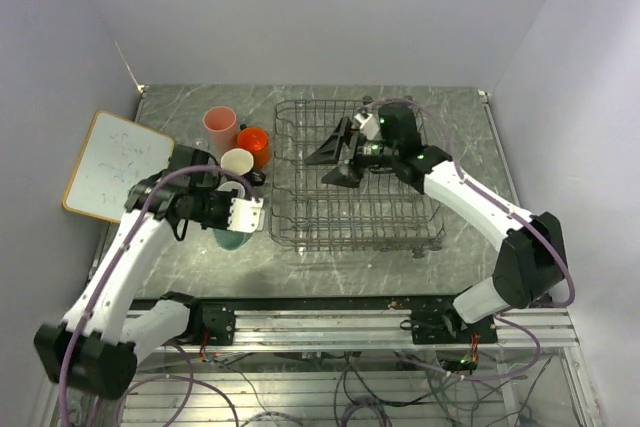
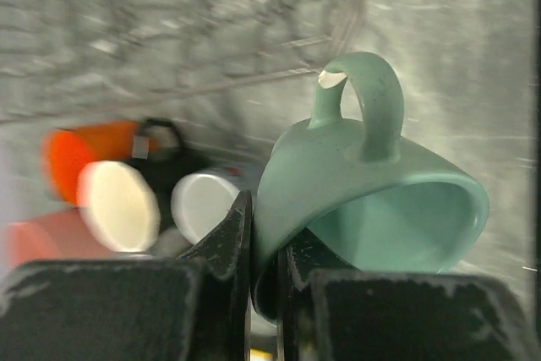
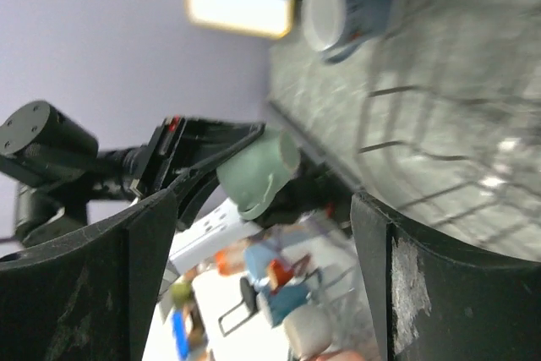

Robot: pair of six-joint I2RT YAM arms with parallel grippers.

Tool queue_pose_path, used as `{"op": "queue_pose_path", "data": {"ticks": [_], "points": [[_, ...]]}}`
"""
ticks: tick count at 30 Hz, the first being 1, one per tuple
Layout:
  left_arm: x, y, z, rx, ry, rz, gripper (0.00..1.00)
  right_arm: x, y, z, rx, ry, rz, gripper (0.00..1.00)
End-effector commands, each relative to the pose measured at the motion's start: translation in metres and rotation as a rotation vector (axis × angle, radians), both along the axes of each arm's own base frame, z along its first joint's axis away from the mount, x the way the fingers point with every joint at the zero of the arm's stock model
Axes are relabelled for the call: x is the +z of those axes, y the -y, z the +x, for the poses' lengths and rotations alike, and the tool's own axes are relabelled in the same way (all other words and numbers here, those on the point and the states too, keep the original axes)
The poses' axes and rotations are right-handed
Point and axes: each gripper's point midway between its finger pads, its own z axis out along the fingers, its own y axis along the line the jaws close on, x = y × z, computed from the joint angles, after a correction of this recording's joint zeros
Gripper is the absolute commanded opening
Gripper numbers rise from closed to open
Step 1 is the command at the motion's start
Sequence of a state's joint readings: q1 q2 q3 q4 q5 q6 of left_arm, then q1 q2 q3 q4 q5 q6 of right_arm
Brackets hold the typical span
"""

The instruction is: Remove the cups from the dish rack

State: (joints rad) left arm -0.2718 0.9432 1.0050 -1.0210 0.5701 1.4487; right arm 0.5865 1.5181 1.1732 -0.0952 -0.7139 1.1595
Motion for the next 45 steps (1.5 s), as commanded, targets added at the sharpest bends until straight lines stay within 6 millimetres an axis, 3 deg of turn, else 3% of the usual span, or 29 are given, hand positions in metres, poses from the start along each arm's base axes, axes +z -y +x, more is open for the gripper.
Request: {"op": "queue_pose_path", "data": {"ticks": [1,4,8,17,23,25,27,29,31,35,40,43,45], "points": [[-0.043,-0.02,-0.027,0.196,-0.367,0.098,0.07,-0.034,0.059,0.016,-0.122,0.047,-0.297,0.84],[-0.065,-0.025,-0.024,0.297,-0.473,0.146,0.07,-0.045,0.089,0.03,-0.205,0.049,-0.395,0.84],[-0.091,-0.033,-0.015,0.402,-0.527,0.212,0.07,-0.047,0.112,0.038,-0.26,0.058,-0.438,0.84],[-0.15,-0.042,-0.012,0.543,-0.611,0.4,0.07,-0.048,0.136,0.043,-0.323,0.059,-0.492,0.83],[-0.161,-0.036,-0.012,0.536,-0.59,0.392,0.07,-0.049,0.146,0.042,-0.339,0.051,-0.495,0.83],[-0.162,-0.033,-0.012,0.534,-0.589,0.379,0.13,-0.049,0.147,0.042,-0.341,0.047,-0.493,0.83],[-0.162,-0.03,-0.011,0.535,-0.585,0.366,0.21,-0.049,0.148,0.044,-0.341,0.047,-0.492,0.83],[-0.159,-0.029,-0.01,0.536,-0.578,0.359,0.45,-0.05,0.149,0.045,-0.341,0.048,-0.498,0.83],[-0.152,-0.028,-0.007,0.534,-0.567,0.353,0.59,-0.051,0.151,0.045,-0.344,0.048,-0.511,0.83],[-0.135,-0.027,-0.004,0.536,-0.537,0.33,0.71,-0.048,0.154,0.046,-0.35,0.064,-0.524,0.85],[-0.098,-0.025,-0.006,0.542,-0.504,0.28,0.78,-0.039,0.163,0.048,-0.373,0.104,-0.563,0.86],[-0.063,-0.024,-0.009,0.542,-0.469,0.233,0.83,-0.033,0.18,0.054,-0.435,0.169,-0.637,0.89],[-0.041,-0.023,-0.01,0.558,-0.434,0.179,0.85,-0.029,0.204,0.059,-0.531,0.227,-0.73,0.98]]}}
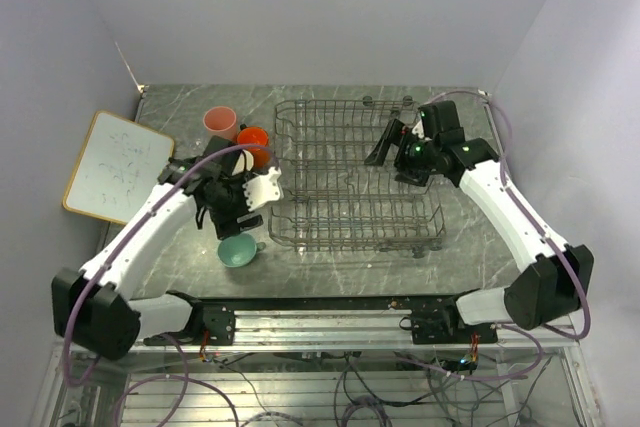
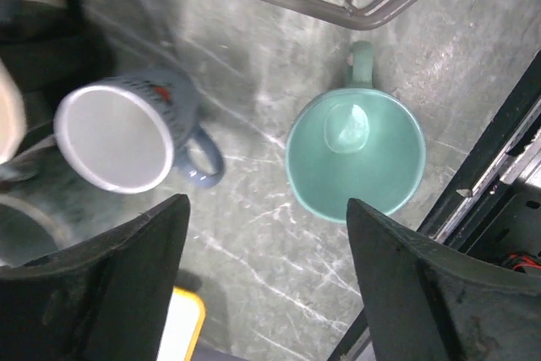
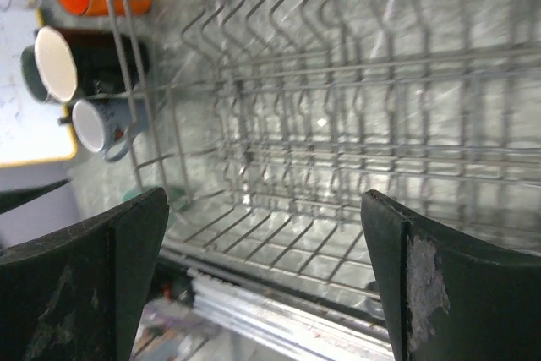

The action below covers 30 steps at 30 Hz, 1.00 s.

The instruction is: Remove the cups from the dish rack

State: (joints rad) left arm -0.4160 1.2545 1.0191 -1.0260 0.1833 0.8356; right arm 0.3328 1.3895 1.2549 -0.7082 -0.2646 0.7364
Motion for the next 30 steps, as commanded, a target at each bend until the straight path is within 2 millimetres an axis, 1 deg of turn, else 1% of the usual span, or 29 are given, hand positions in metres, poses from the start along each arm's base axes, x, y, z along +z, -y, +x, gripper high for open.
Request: {"op": "queue_pose_path", "data": {"ticks": [1,2,4,7,9,10,11,13,16,18,20,21,23,24,28,29,30], "points": [[0.054,0.003,-0.013,0.042,0.074,-0.085,0.89,0.023,0.055,0.011,-0.167,0.173,-0.215,1.0],[0.061,0.004,-0.012,0.065,0.105,-0.111,0.95,0.023,0.07,0.012,-0.221,0.202,-0.271,1.0],[0.071,0.006,-0.007,0.135,0.181,-0.17,0.97,0.015,0.097,0.009,-0.307,0.242,-0.37,1.0],[0.086,0.002,0.015,0.322,0.346,-0.272,1.0,0.01,0.127,0.004,-0.402,0.321,-0.466,1.0],[0.097,-0.01,0.033,0.483,0.466,-0.343,1.0,0.002,0.14,-0.001,-0.438,0.354,-0.509,1.0],[0.099,-0.016,0.041,0.548,0.511,-0.368,1.0,0.001,0.144,-0.002,-0.442,0.369,-0.526,1.0],[0.106,-0.023,0.052,0.604,0.571,-0.4,1.0,-0.002,0.146,-0.003,-0.441,0.378,-0.54,1.0],[0.108,-0.042,0.065,0.702,0.622,-0.422,1.0,-0.005,0.15,-0.003,-0.421,0.387,-0.571,1.0],[0.103,-0.074,0.083,0.811,0.631,-0.46,1.0,-0.009,0.16,-0.001,-0.42,0.386,-0.631,1.0],[0.099,-0.105,0.093,0.89,0.649,-0.485,1.0,-0.01,0.171,0.001,-0.432,0.386,-0.672,1.0],[0.093,-0.126,0.097,0.933,0.657,-0.525,0.99,-0.015,0.183,0.003,-0.473,0.369,-0.679,1.0],[0.09,-0.131,0.097,0.937,0.657,-0.54,1.0,-0.018,0.188,0.002,-0.502,0.36,-0.67,1.0],[0.072,-0.128,0.092,0.932,0.621,-0.557,0.99,-0.021,0.196,0.001,-0.552,0.382,-0.653,1.0],[0.066,-0.126,0.089,0.927,0.614,-0.564,0.99,-0.019,0.2,0.001,-0.581,0.416,-0.652,1.0],[0.046,-0.122,0.081,0.945,0.592,-0.587,0.99,-0.011,0.213,-0.01,-0.661,0.549,-0.651,1.0],[0.041,-0.12,0.081,0.957,0.585,-0.6,0.99,-0.015,0.215,-0.013,-0.665,0.573,-0.652,1.0],[0.04,-0.119,0.084,0.977,0.586,-0.635,0.99,-0.023,0.217,-0.019,-0.664,0.588,-0.66,1.0]]}}
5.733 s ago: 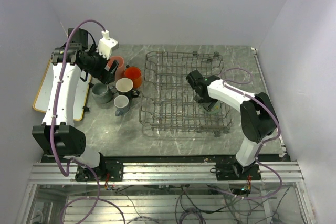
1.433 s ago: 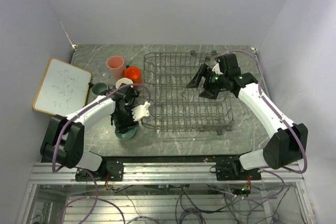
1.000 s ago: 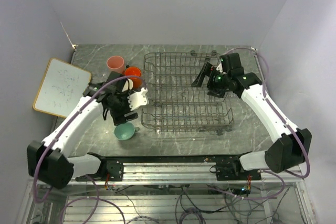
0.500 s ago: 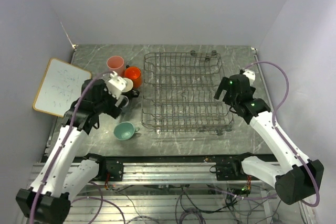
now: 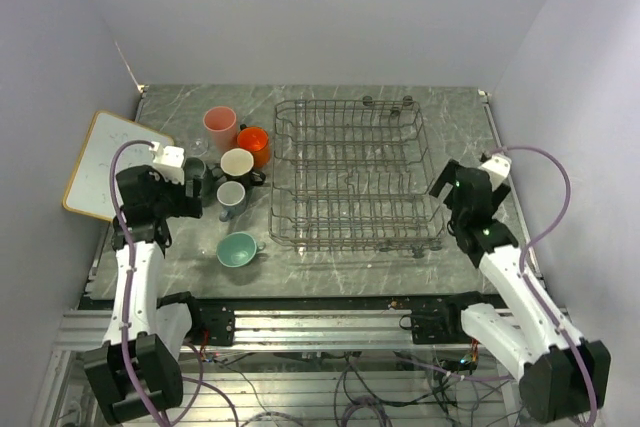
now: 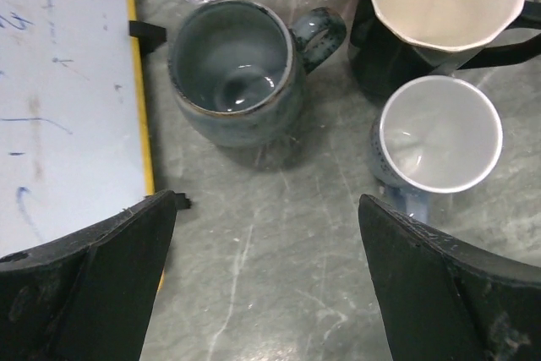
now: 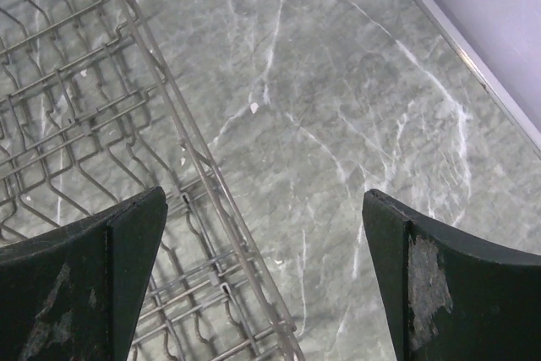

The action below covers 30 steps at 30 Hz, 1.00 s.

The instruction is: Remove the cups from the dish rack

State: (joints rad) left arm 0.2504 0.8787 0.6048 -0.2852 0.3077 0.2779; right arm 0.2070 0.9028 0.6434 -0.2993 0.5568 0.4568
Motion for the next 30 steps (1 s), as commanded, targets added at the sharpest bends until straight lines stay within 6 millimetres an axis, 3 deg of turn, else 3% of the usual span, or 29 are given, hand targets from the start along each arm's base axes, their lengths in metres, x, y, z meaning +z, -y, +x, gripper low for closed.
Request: {"op": "queue_pose_path", "data": {"ticks": [1,4,8,13,21,30], "points": [[0.012,0.015,0.012,-0.022,0.098,-0.113,0.99,0.012,0.017,-0.005,-0.048,0.204,-0.05,1.0],[0.008,0.024,0.017,-0.025,0.076,-0.208,0.99,0.004,0.021,-0.017,-0.023,0.278,-0.09,1.0],[0.002,0.031,0.024,-0.032,0.068,-0.275,0.99,0.005,0.01,-0.027,0.131,0.337,-0.182,1.0],[0.006,0.038,0.023,-0.066,0.183,-0.288,0.99,-0.02,0.016,-0.037,0.109,0.289,-0.18,1.0],[0.019,0.021,0.014,0.058,0.367,-0.261,0.99,-0.048,0.026,-0.041,0.041,0.237,-0.187,1.0],[-0.002,0.012,-0.005,0.097,0.287,-0.173,0.99,-0.058,0.02,-0.041,0.09,0.25,-0.192,1.0]]}}
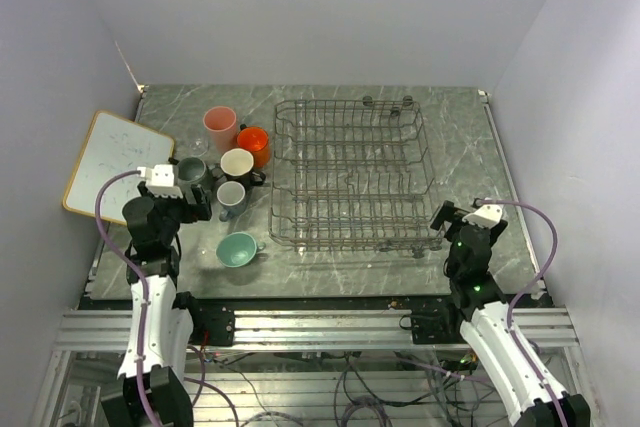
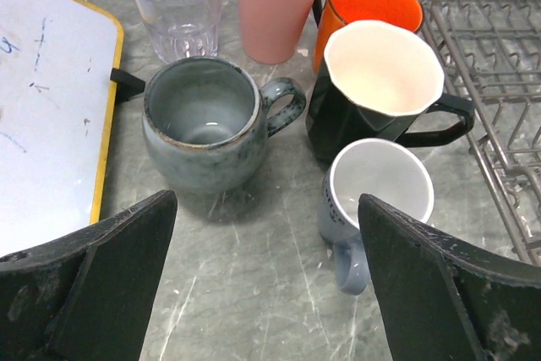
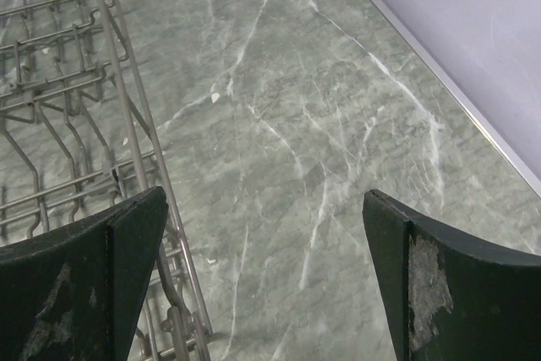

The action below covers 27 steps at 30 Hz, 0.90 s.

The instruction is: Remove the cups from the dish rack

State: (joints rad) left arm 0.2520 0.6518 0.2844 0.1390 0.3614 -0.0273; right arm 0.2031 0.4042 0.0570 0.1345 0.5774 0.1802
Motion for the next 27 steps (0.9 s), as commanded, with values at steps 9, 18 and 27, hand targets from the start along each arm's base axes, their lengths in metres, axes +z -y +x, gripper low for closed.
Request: {"op": "queue_pose_path", "data": {"ticks": [9,18,27], "points": [[-0.029,-0.006,-0.017,0.051,0.071,0.056,0.99,-0.009,-0.025,0.006,0.206,0.079,-0.095,1.0],[-0.035,-0.005,-0.02,0.07,0.088,0.064,0.99,-0.022,-0.017,0.008,0.141,0.011,-0.074,1.0],[-0.036,0.0,-0.021,0.041,0.086,0.071,0.99,-0.022,-0.022,0.008,0.171,0.016,-0.076,1.0]]}}
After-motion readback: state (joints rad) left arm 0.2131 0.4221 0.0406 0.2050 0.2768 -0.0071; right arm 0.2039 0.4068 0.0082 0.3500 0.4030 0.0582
